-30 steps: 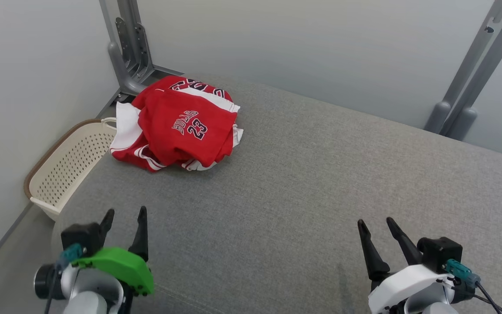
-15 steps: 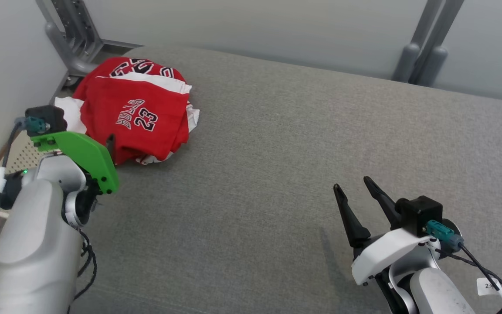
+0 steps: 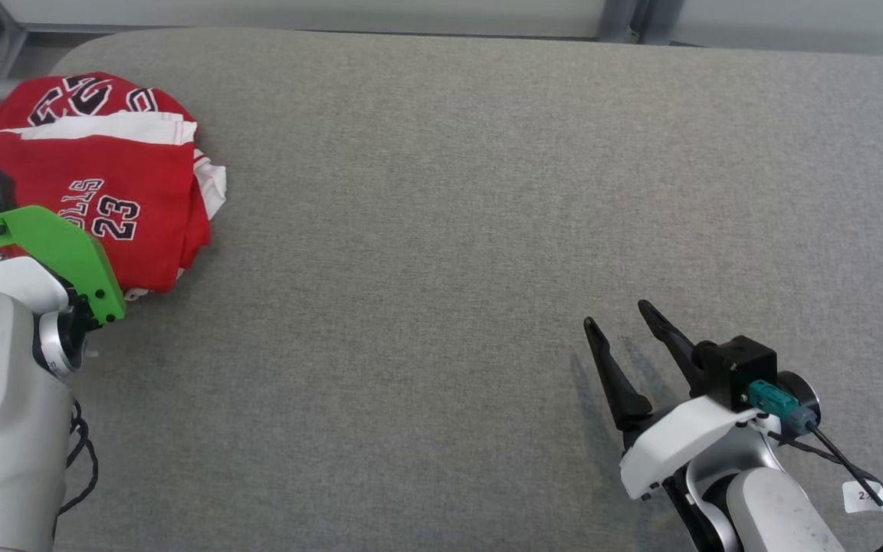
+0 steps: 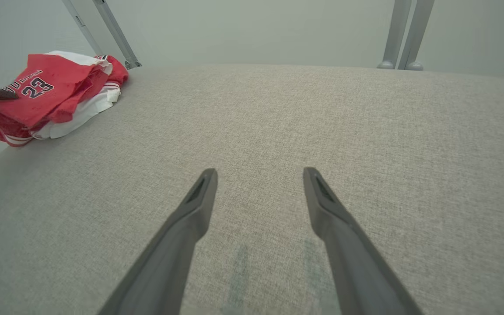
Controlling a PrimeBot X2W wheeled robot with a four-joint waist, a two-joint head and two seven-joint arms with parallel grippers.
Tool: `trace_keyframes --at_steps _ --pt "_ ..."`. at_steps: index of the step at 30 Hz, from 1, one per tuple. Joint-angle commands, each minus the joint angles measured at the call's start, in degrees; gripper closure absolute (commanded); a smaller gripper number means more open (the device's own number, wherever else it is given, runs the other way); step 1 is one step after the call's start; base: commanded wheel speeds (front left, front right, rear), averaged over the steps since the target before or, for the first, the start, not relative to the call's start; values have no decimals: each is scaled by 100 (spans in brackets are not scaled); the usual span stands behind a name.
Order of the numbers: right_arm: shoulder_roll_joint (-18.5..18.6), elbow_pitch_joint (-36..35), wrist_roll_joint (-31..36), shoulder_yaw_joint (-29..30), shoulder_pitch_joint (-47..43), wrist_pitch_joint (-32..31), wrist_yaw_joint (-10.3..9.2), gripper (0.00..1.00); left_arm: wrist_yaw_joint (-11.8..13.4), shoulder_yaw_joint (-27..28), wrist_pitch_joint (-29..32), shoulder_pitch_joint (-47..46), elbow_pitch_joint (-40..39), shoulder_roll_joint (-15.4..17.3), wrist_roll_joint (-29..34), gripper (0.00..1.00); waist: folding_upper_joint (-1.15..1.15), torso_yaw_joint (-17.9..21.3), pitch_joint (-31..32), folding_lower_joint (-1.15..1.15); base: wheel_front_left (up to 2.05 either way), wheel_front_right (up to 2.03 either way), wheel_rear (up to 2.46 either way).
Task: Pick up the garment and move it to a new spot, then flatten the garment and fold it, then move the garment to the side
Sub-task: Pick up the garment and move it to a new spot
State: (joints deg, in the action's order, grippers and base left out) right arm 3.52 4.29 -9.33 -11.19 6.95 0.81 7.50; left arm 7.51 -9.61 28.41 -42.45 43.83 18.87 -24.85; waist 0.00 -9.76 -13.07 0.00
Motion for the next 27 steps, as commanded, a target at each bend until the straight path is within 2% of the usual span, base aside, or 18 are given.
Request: trace_keyframes --at_steps 1,5,6,7,8,18,27 --pt "51 -56 56 -9 -57 -31 -2 0 44 -4 -36 -72 54 54 28 0 0 300 -295 0 0 0 0" --pt "56 -105 47 -13 -51 -64 -2 0 115 -19 -74 -45 50 6 25 0 0 321 -318 0 0 0 0" --pt "55 -112 50 -11 -44 -74 -2 0 141 -23 -53 -38 50 4 34 26 0 322 -318 0 0 0 0" --pt "54 -116 52 -8 -35 -73 -2 0 173 -33 -50 -32 20 -12 40 72 0 320 -313 0 0 0 0" --pt "51 -118 52 -8 -28 -79 -2 0 189 -38 -91 -29 -22 -16 51 100 0 315 -307 0 0 0 0" --pt "3 130 -77 -98 -134 42 -2 0 163 -124 -453 64 -394 -110 61 100 0 239 129 0 0 0 0" --pt "-40 378 -212 44 -323 229 -2 0 -261 -312 -934 -276 -1056 -514 -115 100 0 429 777 0 0 0 0"
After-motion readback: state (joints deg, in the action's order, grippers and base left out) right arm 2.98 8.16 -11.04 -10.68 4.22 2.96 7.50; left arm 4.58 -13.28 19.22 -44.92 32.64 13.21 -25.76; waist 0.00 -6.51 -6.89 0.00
